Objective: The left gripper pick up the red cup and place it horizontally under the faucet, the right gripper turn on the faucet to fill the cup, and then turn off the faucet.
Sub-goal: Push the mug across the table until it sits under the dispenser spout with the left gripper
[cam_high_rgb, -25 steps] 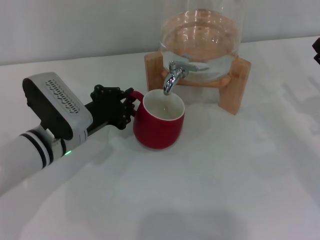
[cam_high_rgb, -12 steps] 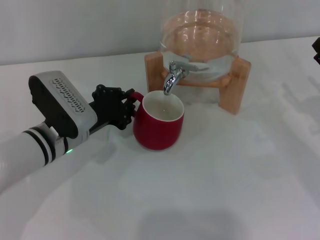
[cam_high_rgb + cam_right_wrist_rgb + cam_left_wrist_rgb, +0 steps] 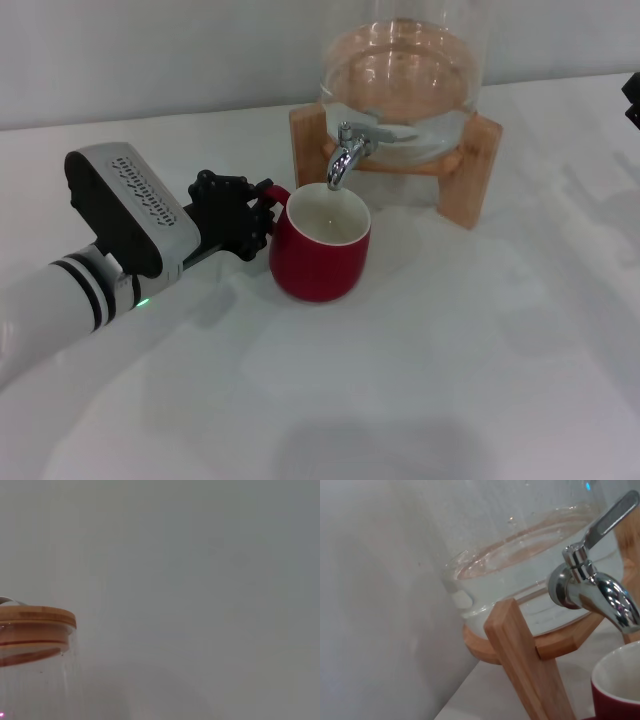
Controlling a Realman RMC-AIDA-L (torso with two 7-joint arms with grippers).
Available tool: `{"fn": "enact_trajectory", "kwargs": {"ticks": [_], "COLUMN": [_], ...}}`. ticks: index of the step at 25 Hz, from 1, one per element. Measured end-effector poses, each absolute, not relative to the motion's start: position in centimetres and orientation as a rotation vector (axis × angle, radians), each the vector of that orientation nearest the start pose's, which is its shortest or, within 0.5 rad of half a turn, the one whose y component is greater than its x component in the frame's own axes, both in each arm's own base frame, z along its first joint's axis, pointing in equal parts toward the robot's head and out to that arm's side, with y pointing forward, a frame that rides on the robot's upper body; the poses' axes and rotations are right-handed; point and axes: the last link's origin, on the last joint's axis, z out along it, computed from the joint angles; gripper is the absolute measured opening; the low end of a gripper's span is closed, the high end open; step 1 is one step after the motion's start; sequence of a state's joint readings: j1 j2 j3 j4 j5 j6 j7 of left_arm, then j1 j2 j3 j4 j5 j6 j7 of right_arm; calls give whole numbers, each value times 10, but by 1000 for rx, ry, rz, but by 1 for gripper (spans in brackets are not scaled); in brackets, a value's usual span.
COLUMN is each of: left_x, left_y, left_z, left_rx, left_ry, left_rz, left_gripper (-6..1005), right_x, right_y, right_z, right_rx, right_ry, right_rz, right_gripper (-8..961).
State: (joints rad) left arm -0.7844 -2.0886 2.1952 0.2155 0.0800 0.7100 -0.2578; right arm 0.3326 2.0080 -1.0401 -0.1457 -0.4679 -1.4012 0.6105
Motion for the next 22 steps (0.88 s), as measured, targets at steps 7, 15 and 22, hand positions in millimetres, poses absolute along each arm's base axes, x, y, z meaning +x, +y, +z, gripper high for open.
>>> {"fn": "enact_trajectory", "kwargs": {"ticks": [7, 15, 22], "left_x": [-214, -215, -215], "left_y": [390, 389, 389], "left_z": [-117, -121, -122], "left_rx": [-2427, -2438, -2440], "left_ry": [56, 65, 66], "left_rz": [-316, -279, -268], "left_gripper": [95, 95, 158], "right_x": [356, 355, 355], "right_y": [304, 304, 304], "right_z": [65, 65, 65], "right_rx": [-1509, -1509, -1509], "right_ry": [563, 562, 561], "right_rz": [991, 992, 993], "right_gripper": [868, 868, 868]}}
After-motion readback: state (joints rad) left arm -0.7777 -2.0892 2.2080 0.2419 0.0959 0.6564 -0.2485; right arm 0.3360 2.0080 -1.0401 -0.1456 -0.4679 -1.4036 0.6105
